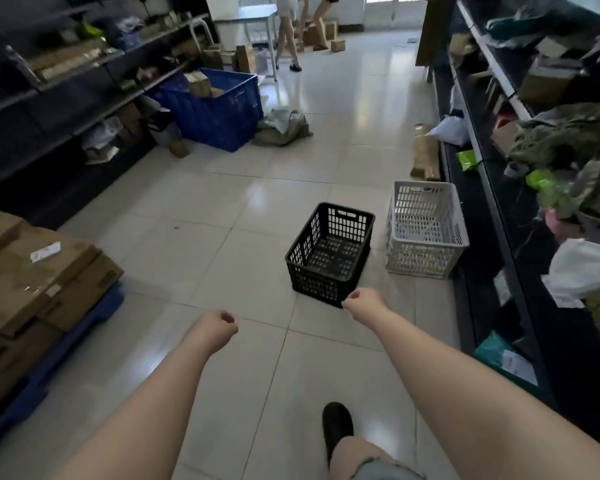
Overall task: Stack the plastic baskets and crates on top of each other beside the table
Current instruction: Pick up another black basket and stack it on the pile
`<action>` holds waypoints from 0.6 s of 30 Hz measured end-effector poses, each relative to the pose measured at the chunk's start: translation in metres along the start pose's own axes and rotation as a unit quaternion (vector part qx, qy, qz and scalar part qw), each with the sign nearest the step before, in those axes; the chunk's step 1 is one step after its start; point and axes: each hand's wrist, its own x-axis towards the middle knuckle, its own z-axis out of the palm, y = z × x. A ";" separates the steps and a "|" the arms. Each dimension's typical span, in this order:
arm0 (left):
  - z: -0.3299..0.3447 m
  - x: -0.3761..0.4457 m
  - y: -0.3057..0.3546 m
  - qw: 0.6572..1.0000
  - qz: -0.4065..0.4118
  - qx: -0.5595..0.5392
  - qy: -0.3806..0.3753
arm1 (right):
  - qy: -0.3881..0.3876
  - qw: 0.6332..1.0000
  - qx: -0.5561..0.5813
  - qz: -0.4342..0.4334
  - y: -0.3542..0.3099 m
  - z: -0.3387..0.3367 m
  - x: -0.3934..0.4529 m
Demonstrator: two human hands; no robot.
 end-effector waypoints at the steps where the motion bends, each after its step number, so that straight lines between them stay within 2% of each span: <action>1: -0.009 0.015 0.003 1.000 -0.009 -0.007 0.003 | -0.001 1.000 0.011 0.004 -0.014 0.002 0.019; 9: -0.076 0.133 0.035 0.998 -0.048 -0.032 0.022 | -0.036 0.997 0.041 0.046 -0.100 0.021 0.145; 18: -0.119 0.293 0.067 0.999 -0.046 -0.005 -0.022 | -0.026 0.991 0.067 0.112 -0.175 0.034 0.254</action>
